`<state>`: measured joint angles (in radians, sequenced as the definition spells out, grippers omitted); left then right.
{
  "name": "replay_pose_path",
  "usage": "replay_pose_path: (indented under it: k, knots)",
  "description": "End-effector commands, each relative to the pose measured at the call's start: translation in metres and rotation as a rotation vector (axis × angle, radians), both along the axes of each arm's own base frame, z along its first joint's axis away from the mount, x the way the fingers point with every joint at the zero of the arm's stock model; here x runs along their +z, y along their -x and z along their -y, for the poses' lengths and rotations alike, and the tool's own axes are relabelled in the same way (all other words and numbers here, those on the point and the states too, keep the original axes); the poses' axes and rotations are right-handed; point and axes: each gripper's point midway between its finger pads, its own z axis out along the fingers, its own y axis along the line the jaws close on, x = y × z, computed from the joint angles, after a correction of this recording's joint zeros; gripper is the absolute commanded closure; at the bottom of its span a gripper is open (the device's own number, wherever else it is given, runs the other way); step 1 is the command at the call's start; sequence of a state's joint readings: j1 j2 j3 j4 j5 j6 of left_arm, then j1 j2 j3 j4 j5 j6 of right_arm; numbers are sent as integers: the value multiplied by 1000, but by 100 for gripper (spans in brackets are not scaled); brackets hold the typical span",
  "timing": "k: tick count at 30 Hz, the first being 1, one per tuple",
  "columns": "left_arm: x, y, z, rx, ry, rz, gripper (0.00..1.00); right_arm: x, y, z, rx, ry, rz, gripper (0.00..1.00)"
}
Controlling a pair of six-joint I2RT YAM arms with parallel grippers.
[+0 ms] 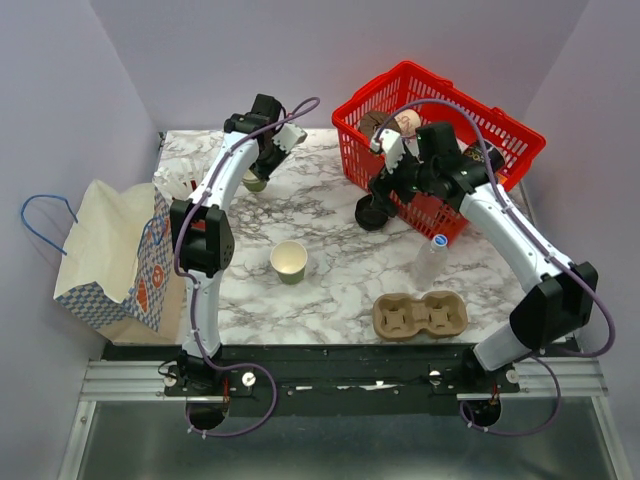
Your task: Pack the takeout coffee
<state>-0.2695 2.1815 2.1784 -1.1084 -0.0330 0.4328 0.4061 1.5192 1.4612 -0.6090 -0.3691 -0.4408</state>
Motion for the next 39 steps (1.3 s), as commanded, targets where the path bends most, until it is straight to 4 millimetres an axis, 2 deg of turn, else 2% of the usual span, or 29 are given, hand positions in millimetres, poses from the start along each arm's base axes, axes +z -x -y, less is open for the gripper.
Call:
replay_pose_path:
  k: [1,3,7,12,14,17,18,20,21,23,24,25,27,29,30,33,39]
  knots:
    - [-6,6,8,-16,63,-69,91,-19,1,2,191,201,4,8]
    - [-10,8,9,-11,64,-79,87,-26,4,0,221,227,-30,12]
    - [-14,8,8,6,75,-86,71,-33,3,-10,274,249,-25,15]
    - [-1,3,8,18,91,-40,60,-48,9,-27,307,278,-48,20]
    - [6,0,7,24,97,-11,57,-49,6,-32,247,261,-69,21]
    - [31,-2,10,45,133,42,50,-48,-6,-40,124,221,-93,25]
    - [48,-1,10,55,152,79,48,-44,-12,-42,90,207,-85,25]
    - [65,0,13,97,198,123,46,-55,-18,-46,21,208,-126,27]
    - [87,4,12,121,224,171,44,-58,-22,-46,-7,206,-137,27]
    - [100,9,13,168,268,208,43,-68,-29,-49,-83,204,-178,27]
    - [122,17,11,180,294,256,42,-73,-32,-50,-107,204,-193,28]
    - [123,22,9,199,296,260,42,-76,-33,-51,-134,193,-210,28]
    - [147,31,7,225,337,320,41,-90,-37,-51,-183,214,-231,28]
    - [155,38,5,231,348,335,41,-104,-37,-49,-244,223,-268,28]
    - [165,44,3,228,355,358,41,-109,-36,-48,-257,229,-282,28]
    - [175,53,-2,226,349,384,41,-124,-34,-48,-298,239,-323,31]
    - [174,66,-4,226,354,377,41,-144,-30,-53,-328,246,-365,35]
